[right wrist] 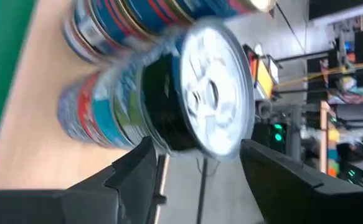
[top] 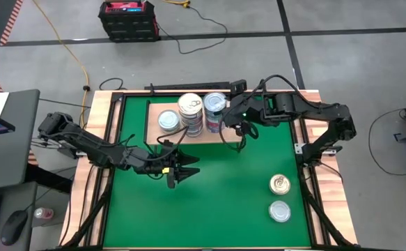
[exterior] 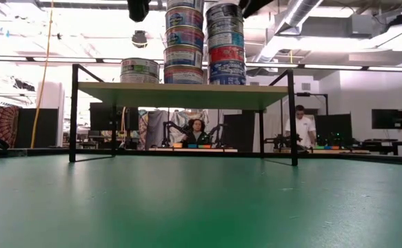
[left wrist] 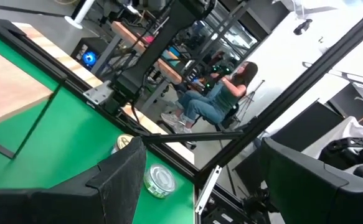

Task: Stack canned seafood by type on shelf
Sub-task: Stack the pink tuna can on top of the pink tuna cans

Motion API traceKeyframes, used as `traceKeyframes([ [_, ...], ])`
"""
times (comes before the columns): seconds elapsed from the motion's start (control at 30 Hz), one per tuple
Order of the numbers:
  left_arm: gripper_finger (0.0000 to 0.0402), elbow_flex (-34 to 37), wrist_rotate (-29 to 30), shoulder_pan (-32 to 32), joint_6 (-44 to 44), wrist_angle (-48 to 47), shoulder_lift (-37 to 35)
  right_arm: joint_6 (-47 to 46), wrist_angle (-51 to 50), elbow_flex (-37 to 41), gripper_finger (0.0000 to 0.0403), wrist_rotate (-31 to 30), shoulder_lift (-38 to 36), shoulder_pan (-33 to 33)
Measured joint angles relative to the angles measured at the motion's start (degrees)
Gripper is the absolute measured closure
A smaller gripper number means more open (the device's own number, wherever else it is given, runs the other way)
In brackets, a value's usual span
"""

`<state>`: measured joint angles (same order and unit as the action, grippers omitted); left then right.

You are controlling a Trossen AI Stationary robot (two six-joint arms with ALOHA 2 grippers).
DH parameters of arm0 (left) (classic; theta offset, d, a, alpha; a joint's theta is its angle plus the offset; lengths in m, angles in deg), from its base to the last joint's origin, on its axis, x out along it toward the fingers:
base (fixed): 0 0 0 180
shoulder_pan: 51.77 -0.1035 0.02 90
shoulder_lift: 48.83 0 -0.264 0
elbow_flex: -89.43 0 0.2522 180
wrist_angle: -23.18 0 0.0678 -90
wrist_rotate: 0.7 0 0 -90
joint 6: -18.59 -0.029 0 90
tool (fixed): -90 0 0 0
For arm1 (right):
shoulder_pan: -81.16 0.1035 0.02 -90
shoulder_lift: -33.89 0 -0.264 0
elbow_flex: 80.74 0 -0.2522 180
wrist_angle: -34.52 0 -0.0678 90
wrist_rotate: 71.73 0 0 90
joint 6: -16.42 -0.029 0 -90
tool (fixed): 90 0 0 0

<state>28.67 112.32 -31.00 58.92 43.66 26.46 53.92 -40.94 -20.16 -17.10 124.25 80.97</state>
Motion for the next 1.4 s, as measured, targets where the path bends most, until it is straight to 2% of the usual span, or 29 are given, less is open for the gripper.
traceKeyframes([
  [0.13,0.0107,0.00,-1.21,-0.07,1.14,0.00,0.00,-2.62,-4.91,-1.32,0.0133,-3.90,-0.87,1.61],
  [0.2,0.0107,0.00,-2.62,0.34,1.44,0.02,0.00,-8.98,-9.63,-4.72,0.0133,-2.08,-2.10,2.91],
  [0.3,0.0107,0.02,-3.04,1.23,1.24,-0.49,0.00,-24.03,-18.24,-8.39,0.0133,9.65,-4.11,3.70],
  [0.37,0.0107,0.02,-2.76,1.40,0.60,-0.68,0.02,-32.55,-21.83,-7.92,0.0133,19.64,-4.87,3.71],
  [0.43,0.0107,0.02,-1.81,1.38,0.50,-1.02,0.02,-38.43,-24.62,-5.77,0.0133,26.17,-5.25,4.71],
  [0.63,0.0107,0.02,-0.90,0.99,-0.20,-0.74,0.02,-48.77,-22.90,8.27,0.0133,38.44,-8.08,13.08],
  [0.87,0.0107,0.02,-1.75,1.33,0.29,-0.92,0.02,-65.90,-7.36,34.92,0.0133,43.71,-16.11,23.35],
  [1.0,0.0107,0.02,-1.79,2.08,0.97,-0.92,0.02,-75.22,-7.80,47.28,0.0133,44.77,-17.66,25.72],
  [1.17,0.0107,0.02,-1.81,3.02,1.01,-0.94,0.02,-76.41,-7.64,55.07,0.0133,46.17,-17.06,26.22],
  [1.4,0.0107,0.02,-2.92,3.06,1.07,-1.29,0.02,-71.95,-2.59,59.75,0.0142,48.84,-16.51,20.50],
])
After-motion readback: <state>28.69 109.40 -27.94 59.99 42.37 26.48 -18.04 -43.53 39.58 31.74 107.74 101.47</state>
